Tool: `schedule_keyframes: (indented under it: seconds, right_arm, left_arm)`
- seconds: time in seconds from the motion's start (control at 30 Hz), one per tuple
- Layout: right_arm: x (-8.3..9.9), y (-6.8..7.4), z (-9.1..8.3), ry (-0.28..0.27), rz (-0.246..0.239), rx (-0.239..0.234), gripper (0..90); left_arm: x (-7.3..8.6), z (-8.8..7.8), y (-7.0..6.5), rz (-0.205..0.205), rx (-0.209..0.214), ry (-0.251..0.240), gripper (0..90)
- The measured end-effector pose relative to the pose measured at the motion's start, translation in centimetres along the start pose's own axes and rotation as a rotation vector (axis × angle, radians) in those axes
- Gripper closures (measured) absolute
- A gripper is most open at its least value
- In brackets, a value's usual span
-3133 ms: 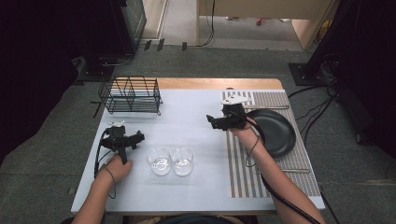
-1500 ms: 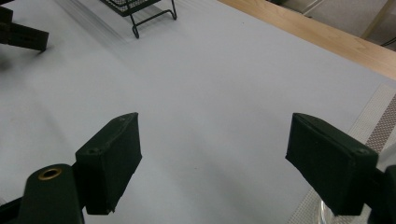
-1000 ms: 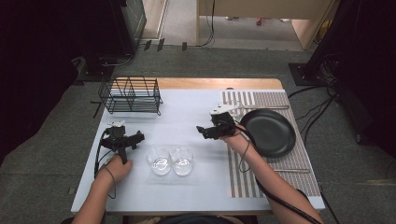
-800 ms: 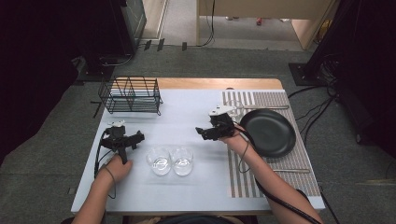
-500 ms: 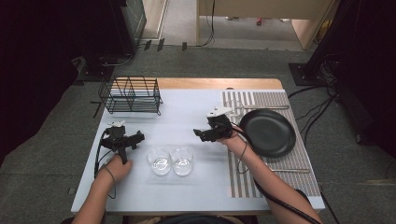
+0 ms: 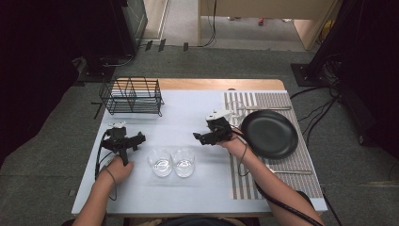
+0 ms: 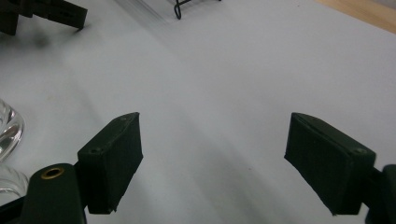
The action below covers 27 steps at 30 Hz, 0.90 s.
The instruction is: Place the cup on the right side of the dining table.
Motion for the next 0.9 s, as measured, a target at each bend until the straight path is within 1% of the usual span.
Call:
schedule_keyframes:
  seconds: [0.17,0.3,0.47,0.53,0.9]
  right_arm:
    - [0.1,0.3,0.3,0.007,-0.008,-0.007,18.7]
    - [0.3,0.7,0.5,0.016,-0.005,-0.017,18.7]
    - [0.5,1.0,0.7,0.031,-0.030,-0.018,18.7]
    - [0.5,1.1,0.8,0.034,-0.026,-0.022,18.7]
    - [1.1,1.8,1.4,0.065,-0.043,-0.035,18.7]
  left_arm:
    - [0.0,0.0,0.0,0.000,0.000,0.000,0.0]
    - [0.0,0.0,0.0,0.000,0.000,0.000,0.0]
    - [0.0,0.0,0.0,0.000,0.000,0.000,0.0]
    - [0.0,0.0,0.0,0.000,0.000,0.000,0.0]
    - [0.0,0.0,0.0,0.000,0.000,0.000,0.0]
Point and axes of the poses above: each handheld gripper's, and its own axes: z roughly forward along the jaws, x roughly out of its underside, y roughly to its left, the point moved 8 cm from there along z, roughly forward along the jaws, and after that the axes turned 2 degrees about y, right-handed, at the moved point
